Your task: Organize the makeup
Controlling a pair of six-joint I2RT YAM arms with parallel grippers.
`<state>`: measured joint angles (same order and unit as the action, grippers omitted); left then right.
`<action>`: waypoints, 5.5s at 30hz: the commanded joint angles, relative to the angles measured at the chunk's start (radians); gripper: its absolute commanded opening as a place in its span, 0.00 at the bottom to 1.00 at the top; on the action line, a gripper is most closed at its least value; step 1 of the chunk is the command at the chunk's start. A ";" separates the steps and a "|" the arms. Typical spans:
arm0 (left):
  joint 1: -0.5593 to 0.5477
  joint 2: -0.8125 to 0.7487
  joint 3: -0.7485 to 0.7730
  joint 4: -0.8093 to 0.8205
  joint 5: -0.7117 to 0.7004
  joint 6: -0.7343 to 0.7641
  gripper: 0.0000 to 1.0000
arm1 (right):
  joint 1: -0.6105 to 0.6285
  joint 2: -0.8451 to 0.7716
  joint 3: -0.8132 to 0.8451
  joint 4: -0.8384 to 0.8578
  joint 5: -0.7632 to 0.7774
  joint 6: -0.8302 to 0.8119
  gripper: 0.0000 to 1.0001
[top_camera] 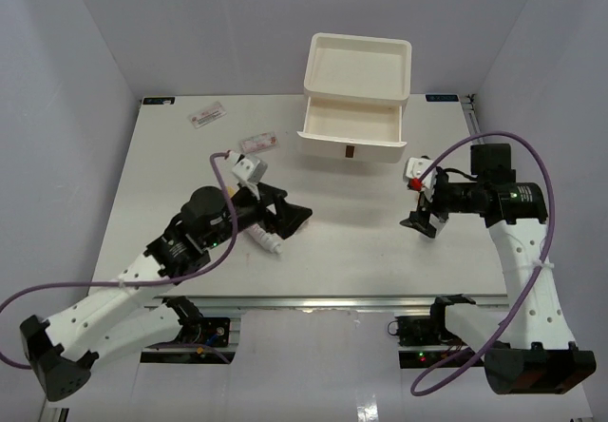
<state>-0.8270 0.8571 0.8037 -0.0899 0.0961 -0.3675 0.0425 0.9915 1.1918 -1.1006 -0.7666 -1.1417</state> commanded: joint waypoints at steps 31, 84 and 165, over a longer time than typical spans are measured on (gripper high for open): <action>0.008 -0.477 -0.169 -0.211 -0.340 0.039 0.98 | 0.590 0.300 -0.463 0.239 1.303 -0.262 1.00; 0.008 -0.484 -0.175 -0.202 -0.290 0.034 0.98 | 0.505 0.403 -0.282 0.236 1.150 -0.226 0.23; 0.262 0.484 -0.057 -0.415 -0.379 -0.770 0.87 | -0.289 -0.232 -0.552 1.157 -0.311 0.967 0.88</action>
<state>-0.5875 1.2963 0.7077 -0.5529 -0.3069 -1.1555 -0.2420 0.7738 0.6395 -0.0151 -1.0310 -0.2022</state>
